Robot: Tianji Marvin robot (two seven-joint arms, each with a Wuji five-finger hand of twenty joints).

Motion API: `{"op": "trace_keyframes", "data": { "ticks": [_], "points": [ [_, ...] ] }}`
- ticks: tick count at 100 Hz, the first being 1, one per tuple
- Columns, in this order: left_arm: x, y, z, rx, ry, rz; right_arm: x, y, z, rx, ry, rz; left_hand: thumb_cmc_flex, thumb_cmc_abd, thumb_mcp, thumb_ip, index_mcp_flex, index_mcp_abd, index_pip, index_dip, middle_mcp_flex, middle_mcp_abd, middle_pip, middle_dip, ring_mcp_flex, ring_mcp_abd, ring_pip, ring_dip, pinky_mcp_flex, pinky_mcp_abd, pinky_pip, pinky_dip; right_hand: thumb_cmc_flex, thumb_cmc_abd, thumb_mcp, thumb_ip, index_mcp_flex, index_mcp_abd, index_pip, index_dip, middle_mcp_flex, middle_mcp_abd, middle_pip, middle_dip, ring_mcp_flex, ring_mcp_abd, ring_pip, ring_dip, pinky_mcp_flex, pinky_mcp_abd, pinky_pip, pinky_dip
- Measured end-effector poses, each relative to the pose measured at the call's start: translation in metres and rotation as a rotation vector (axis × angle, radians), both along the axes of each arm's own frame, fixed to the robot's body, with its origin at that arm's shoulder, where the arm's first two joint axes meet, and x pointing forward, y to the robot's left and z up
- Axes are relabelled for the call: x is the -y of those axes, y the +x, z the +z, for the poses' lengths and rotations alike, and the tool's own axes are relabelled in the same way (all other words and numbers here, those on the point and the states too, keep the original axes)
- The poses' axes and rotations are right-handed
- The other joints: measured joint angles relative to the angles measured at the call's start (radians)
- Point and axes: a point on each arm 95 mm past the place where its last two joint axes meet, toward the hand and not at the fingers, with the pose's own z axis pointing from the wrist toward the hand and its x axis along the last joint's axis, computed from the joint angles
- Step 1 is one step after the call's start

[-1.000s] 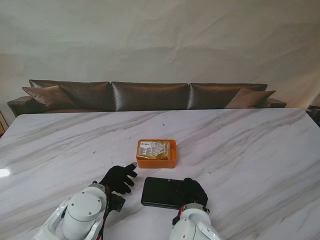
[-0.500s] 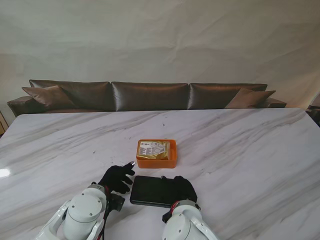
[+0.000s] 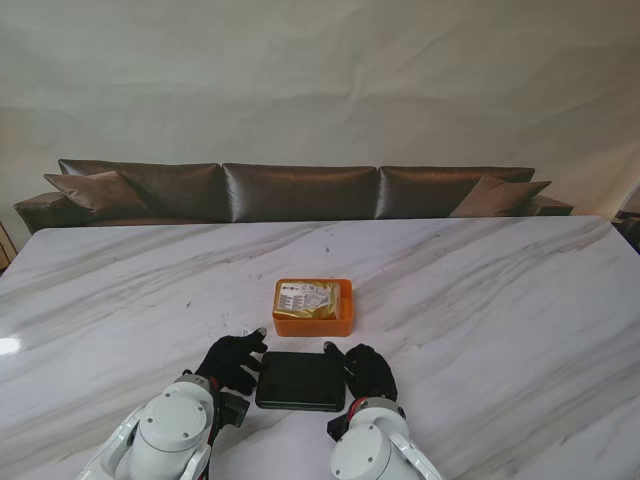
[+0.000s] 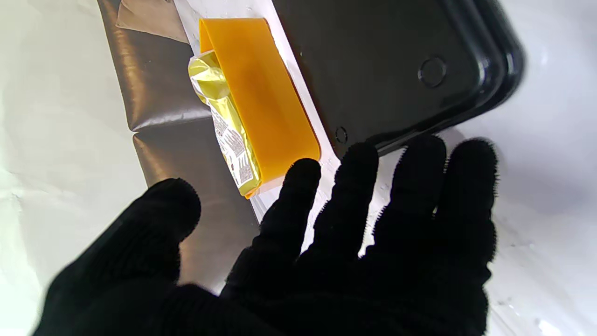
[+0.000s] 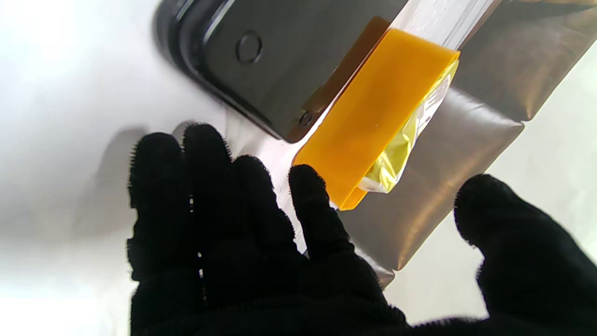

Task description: Refill a tissue box and feed the first sheet

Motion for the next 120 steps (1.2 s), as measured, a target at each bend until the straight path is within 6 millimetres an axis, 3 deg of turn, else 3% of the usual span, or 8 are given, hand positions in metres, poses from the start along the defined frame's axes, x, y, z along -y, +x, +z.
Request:
{"op": "trace_keyframes", "data": {
  "ticks": [16, 29, 41, 54, 71, 87, 102, 120],
  "points": [
    [-0.001, -0.001, -0.001, 0.003, -0.004, 0.02, 0.011, 0.002, -0.003, -0.014, 0.033, -0.044, 0.0, 0.0, 0.0, 0.0, -0.001, -0.022, 0.01, 0.0, 0.0, -0.004, 0.0, 0.0, 0.0, 0.006, -0.006, 0.0, -0.001, 0.012, 0.025, 0.006, -0.002, -0.014, 0.014, -0.009, -0.039, 0.017, -0.006, -0.003, -0.055, 0.003, 0.0, 0.003, -0.021, 0.0, 0.001, 0.001, 0.0, 0.0, -0.001, -0.01],
    [-0.003, -0.002, -0.001, 0.005, -0.011, 0.049, 0.021, 0.005, -0.004, -0.055, 0.129, -0.092, 0.005, 0.0, 0.0, 0.014, -0.018, -0.022, 0.014, 0.0, -0.005, -0.004, -0.001, 0.0, -0.013, 0.008, -0.02, -0.001, -0.002, 0.013, 0.031, 0.007, -0.002, -0.012, 0.025, -0.012, -0.078, 0.069, -0.007, -0.017, -0.107, 0.041, 0.003, 0.001, -0.047, -0.014, 0.051, 0.019, -0.016, 0.0, -0.053, -0.025],
    [-0.007, -0.002, -0.001, -0.001, -0.046, 0.085, 0.031, 0.01, 0.0, -0.135, 0.218, -0.076, 0.006, 0.0, 0.0, 0.023, -0.035, 0.019, -0.015, 0.0, -0.027, 0.019, -0.008, -0.005, -0.031, 0.012, -0.024, -0.004, -0.006, 0.016, 0.007, 0.007, -0.001, -0.007, 0.025, -0.012, -0.087, 0.089, -0.014, -0.035, -0.153, 0.053, 0.015, 0.01, -0.109, -0.045, 0.052, 0.029, -0.036, 0.0, -0.098, -0.047],
    [-0.014, -0.001, 0.0, -0.018, -0.086, 0.099, 0.04, 0.014, 0.001, -0.177, 0.275, -0.098, 0.006, 0.0, 0.0, 0.023, -0.036, 0.043, -0.04, -0.02, -0.027, 0.04, -0.014, -0.009, -0.04, 0.015, -0.024, -0.004, -0.007, 0.019, 0.007, 0.006, 0.014, -0.007, 0.025, -0.012, -0.087, 0.099, -0.019, -0.046, -0.163, 0.039, 0.074, 0.033, -0.112, -0.05, 0.061, 0.039, -0.042, 0.0, -0.114, -0.06],
    [-0.02, 0.003, 0.001, -0.08, -0.188, 0.103, 0.047, 0.021, 0.0, -0.192, 0.301, -0.106, 0.019, 0.0, 0.0, 0.023, -0.036, 0.044, -0.05, -0.021, -0.027, 0.041, -0.014, -0.009, -0.039, 0.016, -0.015, -0.004, -0.003, 0.02, 0.007, 0.006, 0.015, -0.007, 0.025, -0.012, -0.087, 0.099, -0.019, -0.049, -0.161, 0.031, 0.117, 0.048, -0.112, -0.05, 0.085, 0.044, -0.047, 0.0, -0.125, -0.061],
    [-0.024, 0.01, -0.004, -0.102, -0.176, 0.111, 0.049, 0.027, -0.002, -0.204, 0.312, -0.101, 0.029, 0.0, -0.03, 0.023, -0.036, 0.044, -0.014, -0.019, -0.027, 0.04, 0.014, 0.012, -0.028, 0.017, 0.021, 0.002, 0.006, 0.019, 0.007, 0.006, 0.02, -0.007, 0.025, -0.012, -0.087, 0.099, -0.019, -0.052, -0.145, 0.017, 0.142, 0.057, -0.112, -0.05, 0.109, 0.06, -0.042, 0.0, -0.113, -0.06],
    [-0.028, 0.015, -0.012, -0.13, -0.196, 0.131, 0.05, 0.032, -0.003, -0.211, 0.325, -0.096, 0.032, 0.021, -0.049, 0.023, -0.036, 0.044, 0.039, 0.007, -0.027, 0.03, 0.036, 0.025, -0.028, 0.015, 0.061, 0.014, 0.008, 0.014, 0.176, 0.038, 0.028, -0.007, 0.024, -0.012, -0.086, 0.099, -0.019, -0.053, -0.135, 0.003, 0.145, 0.063, -0.112, -0.05, 0.121, 0.069, -0.04, 0.0, -0.102, -0.058],
    [-0.031, 0.016, -0.019, -0.133, -0.209, 0.144, 0.049, 0.035, -0.003, -0.217, 0.327, -0.084, 0.043, 0.021, -0.05, 0.023, -0.036, 0.044, 0.061, 0.017, -0.027, 0.024, 0.037, 0.025, -0.029, 0.014, 0.038, 0.015, -0.026, 0.013, 0.503, 0.025, 0.028, -0.007, 0.024, -0.012, -0.086, 0.099, -0.019, -0.053, -0.135, -0.009, 0.145, 0.064, -0.112, -0.05, 0.128, 0.069, -0.04, 0.0, -0.096, -0.058]
  ]
}}
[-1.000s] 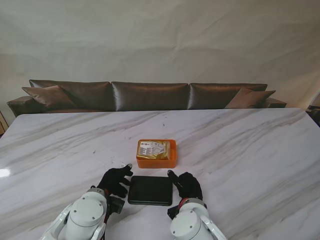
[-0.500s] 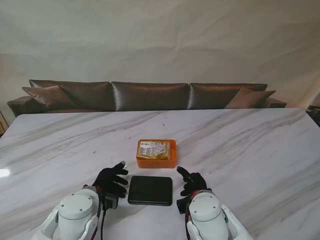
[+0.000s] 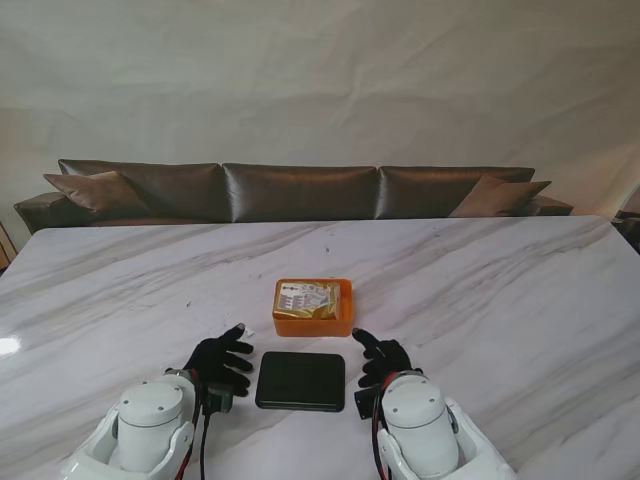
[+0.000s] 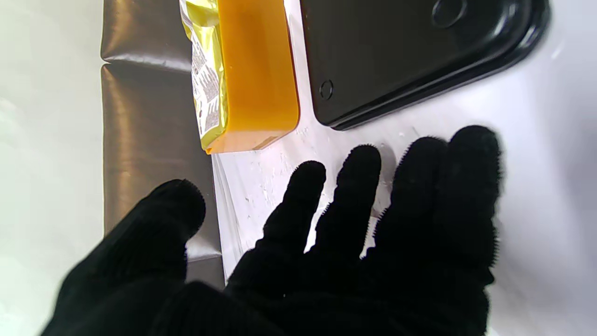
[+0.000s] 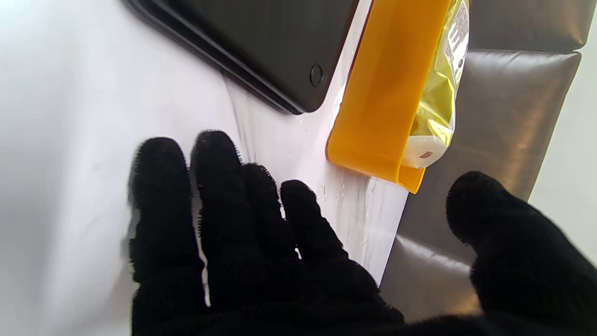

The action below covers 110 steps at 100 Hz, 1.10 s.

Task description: Refill a tissue box and feed the first sheet

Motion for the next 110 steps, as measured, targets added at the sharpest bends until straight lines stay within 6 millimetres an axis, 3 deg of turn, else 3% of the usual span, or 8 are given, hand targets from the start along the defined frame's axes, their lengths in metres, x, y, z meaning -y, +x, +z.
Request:
{"op": "trace_keyframes", "data": {
  "ticks": [7, 110],
  "points": [
    [-0.001, 0.0, -0.002, -0.004, -0.004, 0.007, 0.0, 0.001, 0.0, -0.002, 0.003, 0.001, 0.0, 0.0, 0.0, 0.0, 0.0, 0.0, -0.002, 0.0, 0.0, 0.0, -0.005, -0.008, 0.008, -0.005, 0.004, -0.003, -0.001, 0.0, 0.071, 0.0, 0.0, 0.0, 0.0, 0.0, 0.0, 0.0, 0.0, 0.0, 0.0, -0.002, 0.0, 0.0, 0.0, 0.0, 0.0, 0.0, 0.0, 0.0, 0.0, 0.0],
    [0.014, 0.011, -0.003, 0.003, -0.001, -0.059, -0.019, -0.011, 0.001, -0.046, 0.041, 0.082, 0.0, 0.0, 0.0, 0.0, 0.0, 0.001, -0.043, -0.005, -0.013, 0.017, -0.064, -0.035, -0.007, -0.004, 0.031, -0.018, -0.038, 0.014, 0.149, 0.008, 0.0, 0.0, -0.001, 0.0, 0.0, -0.005, 0.001, -0.005, -0.002, -0.039, 0.0, 0.0, 0.0, 0.004, 0.0, 0.0, -0.008, 0.0, -0.004, -0.004]
  ]
}}
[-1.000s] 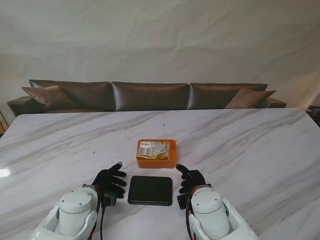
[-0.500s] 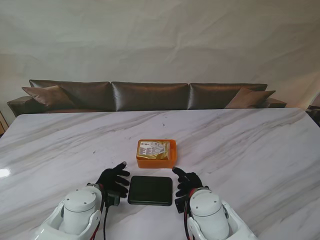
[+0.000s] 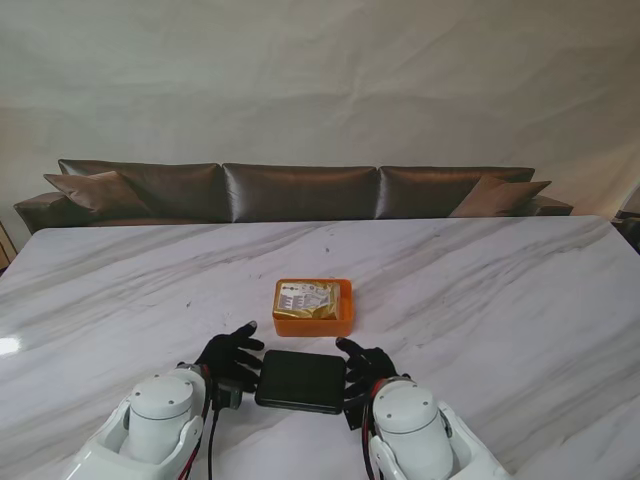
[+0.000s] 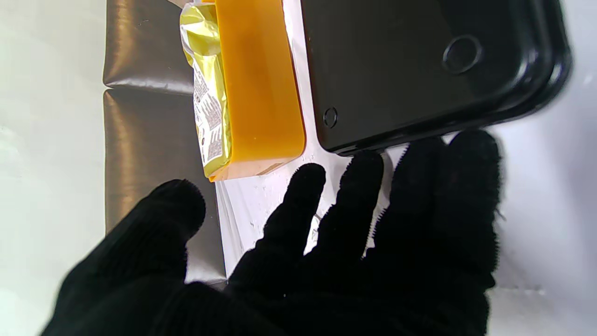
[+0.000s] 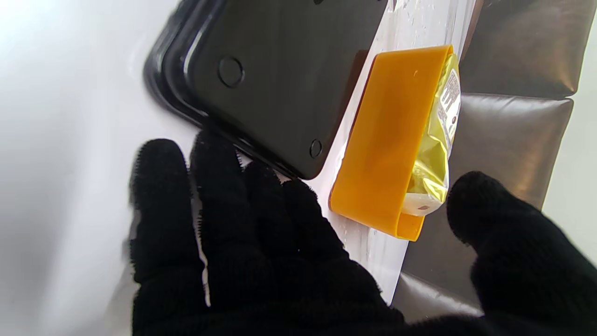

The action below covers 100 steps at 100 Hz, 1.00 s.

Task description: Refill a tissue box and feed the first sheet

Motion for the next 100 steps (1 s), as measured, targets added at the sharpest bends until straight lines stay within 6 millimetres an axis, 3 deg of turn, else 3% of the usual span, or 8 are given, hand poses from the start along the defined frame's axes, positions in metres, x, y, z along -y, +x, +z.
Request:
{"op": "trace_keyframes", "data": {
  "ticks": [51, 100],
  "points": [
    [-0.001, 0.009, -0.002, 0.016, 0.0, -0.026, -0.002, 0.006, 0.001, -0.008, 0.019, 0.005, 0.0, 0.0, 0.0, 0.0, 0.0, 0.0, 0.0, 0.0, -0.001, 0.006, 0.0, 0.0, 0.0, 0.003, 0.025, -0.011, -0.018, 0.01, 0.065, 0.021, 0.0, 0.0, -0.006, 0.0, -0.005, 0.024, 0.0, -0.013, 0.001, 0.037, 0.01, 0.002, 0.0, 0.054, 0.005, 0.009, 0.001, 0.002, -0.024, -0.01],
    [0.0, 0.011, -0.001, 0.034, 0.004, -0.046, -0.002, 0.004, 0.001, 0.0, 0.034, 0.007, 0.0, 0.009, 0.0, 0.0, 0.0, 0.0, 0.0, 0.0, -0.013, 0.029, -0.024, -0.011, -0.025, 0.025, 0.012, -0.003, -0.032, 0.016, 0.063, 0.026, 0.001, 0.0, -0.01, 0.0, -0.005, 0.046, -0.026, -0.017, -0.011, 0.058, 0.009, 0.002, -0.011, 0.067, 0.002, 0.009, 0.001, 0.004, -0.025, -0.011]
  ]
}}
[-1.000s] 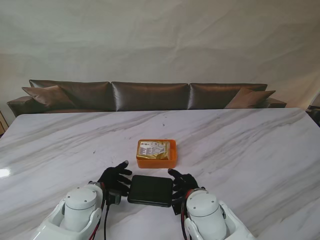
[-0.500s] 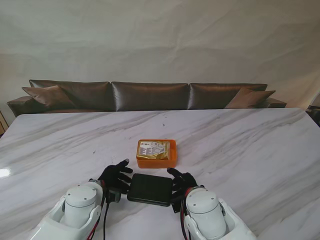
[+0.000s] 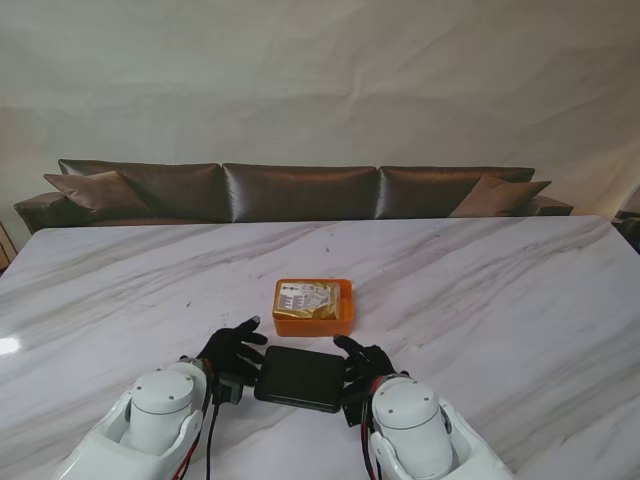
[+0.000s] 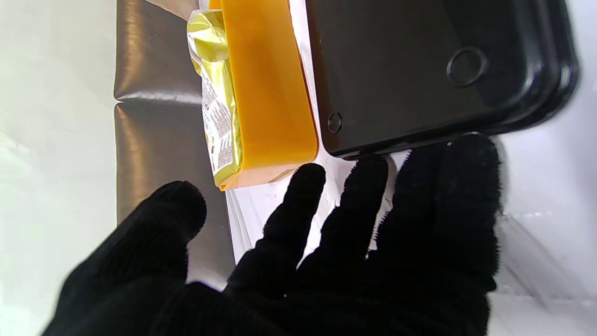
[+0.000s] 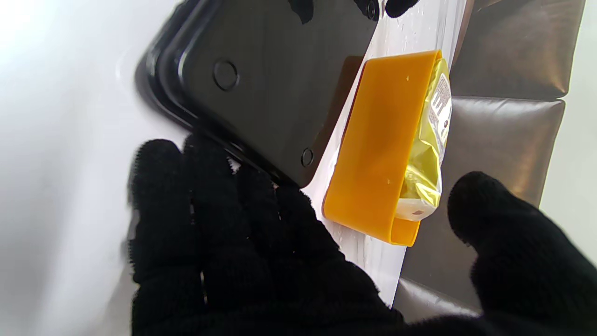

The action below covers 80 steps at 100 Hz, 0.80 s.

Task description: Refill a tissue box and feed the first sheet

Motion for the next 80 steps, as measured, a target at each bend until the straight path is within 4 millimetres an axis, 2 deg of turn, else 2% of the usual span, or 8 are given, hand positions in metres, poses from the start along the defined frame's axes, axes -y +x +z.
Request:
{"op": "trace_keyframes", "data": {
  "ticks": [18, 37, 80],
  "points": [
    [0.0, 0.0, 0.0, 0.005, 0.0, -0.009, -0.002, -0.006, 0.003, 0.001, 0.007, 0.004, 0.0, 0.0, 0.0, 0.0, 0.0, 0.0, 0.0, 0.0, 0.0, 0.001, -0.004, -0.002, -0.014, 0.006, 0.0, 0.014, -0.017, 0.012, 0.016, 0.015, 0.0, 0.0, 0.0, 0.0, -0.002, 0.039, -0.042, -0.016, -0.005, 0.038, -0.05, -0.004, -0.011, 0.022, -0.047, -0.006, -0.003, 0.013, 0.0, 0.0],
    [0.0, 0.0, 0.001, 0.01, 0.004, -0.016, -0.004, -0.012, 0.006, -0.002, 0.009, 0.009, 0.0, 0.0, 0.0, 0.0, 0.0, 0.0, 0.0, 0.0, 0.0, 0.001, -0.004, -0.001, -0.017, 0.011, -0.002, 0.026, -0.03, 0.03, 0.036, 0.016, 0.0, 0.0, 0.0, 0.0, -0.014, 0.063, -0.066, -0.023, -0.007, 0.061, -0.081, -0.008, -0.014, 0.03, -0.079, -0.025, -0.004, 0.018, 0.0, 0.0],
    [0.001, -0.001, 0.002, 0.019, 0.012, -0.032, -0.007, -0.015, 0.008, 0.0, 0.014, 0.014, 0.0, 0.0, 0.0, 0.0, 0.0, 0.0, 0.0, 0.0, 0.0, 0.013, -0.005, -0.003, -0.017, 0.024, -0.027, 0.029, -0.036, 0.045, 0.038, 0.016, 0.0, 0.0, -0.002, 0.0, -0.023, 0.093, -0.091, -0.025, -0.007, 0.095, -0.102, -0.014, -0.026, 0.051, -0.093, -0.027, -0.007, 0.031, 0.0, 0.0]
  ]
}}
